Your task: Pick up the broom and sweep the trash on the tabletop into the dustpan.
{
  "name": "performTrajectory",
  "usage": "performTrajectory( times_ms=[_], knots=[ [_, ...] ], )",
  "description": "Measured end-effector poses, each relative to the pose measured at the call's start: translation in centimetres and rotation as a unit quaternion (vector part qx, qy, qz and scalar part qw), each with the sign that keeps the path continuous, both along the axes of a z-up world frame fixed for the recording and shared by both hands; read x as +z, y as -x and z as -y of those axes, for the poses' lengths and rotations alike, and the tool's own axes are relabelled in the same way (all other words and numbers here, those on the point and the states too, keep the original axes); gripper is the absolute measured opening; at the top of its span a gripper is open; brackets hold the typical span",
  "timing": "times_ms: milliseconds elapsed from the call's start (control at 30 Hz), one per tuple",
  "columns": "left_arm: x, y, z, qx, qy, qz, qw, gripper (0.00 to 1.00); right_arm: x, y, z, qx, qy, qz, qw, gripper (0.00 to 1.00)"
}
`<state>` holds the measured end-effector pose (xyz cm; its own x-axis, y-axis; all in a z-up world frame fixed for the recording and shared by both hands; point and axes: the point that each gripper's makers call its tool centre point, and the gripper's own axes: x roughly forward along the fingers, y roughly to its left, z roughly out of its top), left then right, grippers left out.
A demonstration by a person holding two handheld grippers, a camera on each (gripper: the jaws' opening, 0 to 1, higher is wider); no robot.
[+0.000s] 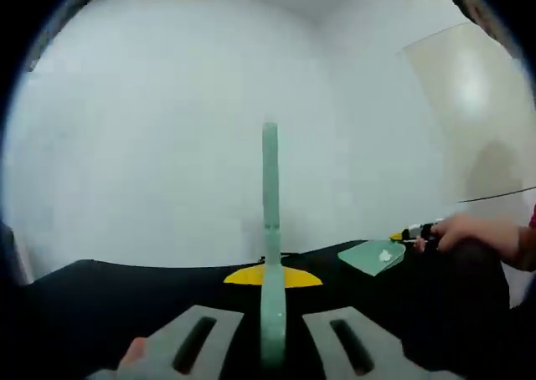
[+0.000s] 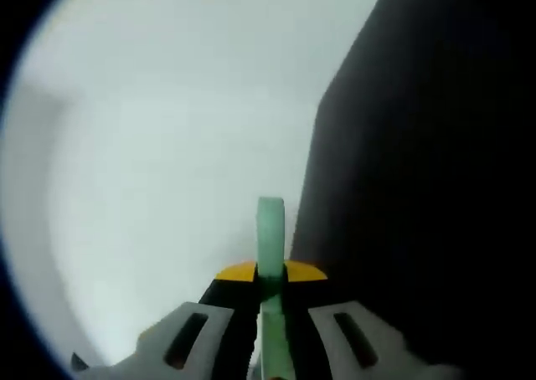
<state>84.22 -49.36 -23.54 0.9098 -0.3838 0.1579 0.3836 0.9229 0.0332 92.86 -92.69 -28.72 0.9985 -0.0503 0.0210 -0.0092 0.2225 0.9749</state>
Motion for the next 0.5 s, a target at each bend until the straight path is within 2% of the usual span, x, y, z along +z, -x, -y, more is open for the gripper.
performTrajectory(
  times_ms=[100, 167, 267, 333, 500],
  knots=[
    [-0.5, 0.7, -2.3, 0.048, -0.009, 0.019, 0.9986, 0.0, 1.3, -0.1, -2.0, 0.015, 0.011, 0.012, 0.9997, 0.12],
    [-1.1, 1.0, -3.6, 0.079, -0.031, 0.028, 0.996, 0.0, 1.8, -0.7, -2.3, 0.026, 0.011, 0.019, 0.9994, 0.12],
    [-1.4, 1.2, -4.3, 0.083, -0.005, 0.028, 0.9961, 0.0, 2.7, -2.0, -2.8, 0.036, 0.011, 0.025, 0.999, 0.12],
    [-2.1, 1.0, -4.5, 0.082, 0.014, 0.012, 0.9964, 0.0, 3.3, -2.6, -3.4, 0.044, 0.007, 0.028, 0.9986, 0.12],
    [-2.7, 1.6, -3.8, 0.069, 0.019, 0.002, 0.9974, 0.0, 5.7, -4.0, -5.1, 0.054, -0.001, 0.048, 0.9974, 0.12]
  ],
)
